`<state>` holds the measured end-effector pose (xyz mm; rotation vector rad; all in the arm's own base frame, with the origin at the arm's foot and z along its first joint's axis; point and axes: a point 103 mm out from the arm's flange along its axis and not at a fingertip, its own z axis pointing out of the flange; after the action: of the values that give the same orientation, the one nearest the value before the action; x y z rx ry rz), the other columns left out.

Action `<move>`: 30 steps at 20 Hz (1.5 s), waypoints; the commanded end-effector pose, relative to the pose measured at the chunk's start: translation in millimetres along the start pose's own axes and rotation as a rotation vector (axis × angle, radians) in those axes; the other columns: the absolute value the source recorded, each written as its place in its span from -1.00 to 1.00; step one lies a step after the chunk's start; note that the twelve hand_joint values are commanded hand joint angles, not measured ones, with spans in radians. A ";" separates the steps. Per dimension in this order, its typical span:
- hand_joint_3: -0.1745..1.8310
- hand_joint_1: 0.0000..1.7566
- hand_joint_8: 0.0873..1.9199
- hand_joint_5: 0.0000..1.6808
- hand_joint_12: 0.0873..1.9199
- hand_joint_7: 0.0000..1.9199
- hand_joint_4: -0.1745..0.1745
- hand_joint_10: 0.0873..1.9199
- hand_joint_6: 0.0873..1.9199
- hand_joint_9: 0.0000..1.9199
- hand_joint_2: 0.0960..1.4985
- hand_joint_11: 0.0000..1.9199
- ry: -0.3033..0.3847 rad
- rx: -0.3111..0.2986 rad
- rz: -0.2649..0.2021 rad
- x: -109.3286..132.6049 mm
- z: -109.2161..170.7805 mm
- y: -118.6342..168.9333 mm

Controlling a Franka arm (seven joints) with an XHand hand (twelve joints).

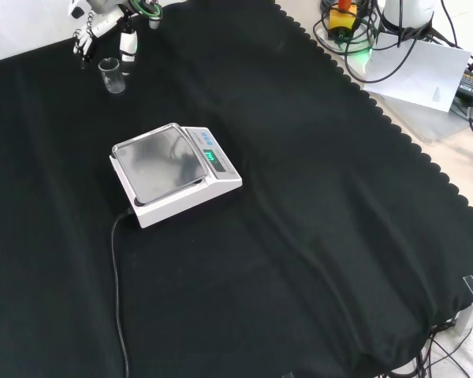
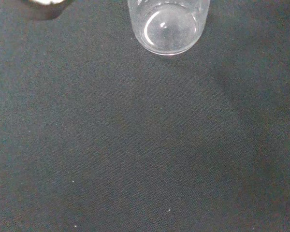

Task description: Pick up the beaker.

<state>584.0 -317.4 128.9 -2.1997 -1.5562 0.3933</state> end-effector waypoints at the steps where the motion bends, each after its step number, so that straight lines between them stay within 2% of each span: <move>1: -0.59 -0.21 -0.44 -0.49 -0.05 -0.86 -0.19 -0.34 -1.00 -1.00 0.00 -1.00 0.007 0.004 0.022 -7.8 -1.8 11.1; 4: -0.59 -0.18 -0.43 -0.49 0.05 -0.85 -0.19 -0.25 -1.00 -1.00 0.00 -1.00 0.002 0.002 0.024 -8.8 1.5 15.0; 9: -0.48 -0.02 -0.39 -0.47 0.45 -0.84 -0.21 -0.16 -0.98 -0.91 -0.05 -0.98 -0.017 0.004 0.031 -10.9 8.1 20.7; 11: -0.37 0.08 -0.35 -0.37 0.46 -0.78 -0.27 -0.17 -0.90 -0.74 -0.11 -0.82 -0.027 -0.011 0.027 -9.7 9.8 21.2; 13: -0.22 0.21 -0.33 -0.21 0.38 -0.66 -0.35 -0.23 -0.63 -0.50 -0.17 -0.56 -0.040 -0.051 0.020 -7.6 10.1 21.1; 14: -0.15 0.27 -0.31 -0.14 0.31 -0.58 -0.45 -0.26 -0.48 -0.37 -0.17 -0.40 -0.044 -0.078 0.015 -6.5 9.7 20.6; 16: -0.37 0.30 -0.22 -0.01 0.10 -0.38 -0.82 -0.26 -0.02 -0.13 0.13 -0.12 -0.033 -0.117 0.002 -5.8 7.1 19.0; 17: -0.48 0.30 -0.18 0.01 0.00 -0.30 -0.92 -0.23 0.09 -0.06 0.26 -0.05 -0.025 -0.134 -0.003 -5.4 4.2 17.7; 19: -0.70 0.47 -0.11 -0.02 -0.09 -0.20 -0.99 0.09 0.21 -0.10 0.44 0.01 -0.014 -0.134 -0.019 -4.5 -4.3 14.8; 20: -0.76 0.51 -0.09 -0.03 -0.10 -0.18 -1.00 0.18 0.24 -0.12 0.48 0.02 -0.013 -0.129 -0.031 -3.6 -10.6 12.0; 22: -0.81 0.54 0.16 -0.04 -0.11 -0.23 -1.00 0.22 0.26 -0.04 0.52 0.04 -0.027 -0.129 -0.051 -0.4 -24.0 4.9; 23: -0.81 0.54 0.22 -0.04 -0.11 -0.25 -1.00 0.22 0.26 -0.01 0.53 0.04 -0.035 -0.127 -0.059 1.2 -30.4 1.3; 26: -0.82 0.55 0.28 -0.04 -0.10 -0.26 -1.00 0.23 0.26 0.01 0.53 0.04 -0.058 -0.126 -0.086 5.2 -49.8 -9.7; 30: -0.82 0.55 0.28 -0.04 -0.09 -0.26 -1.00 0.23 0.26 0.01 0.53 0.04 -0.046 -0.152 -0.120 9.0 -72.7 -25.5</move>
<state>581.8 -318.0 134.9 -2.2071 -1.6399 0.3697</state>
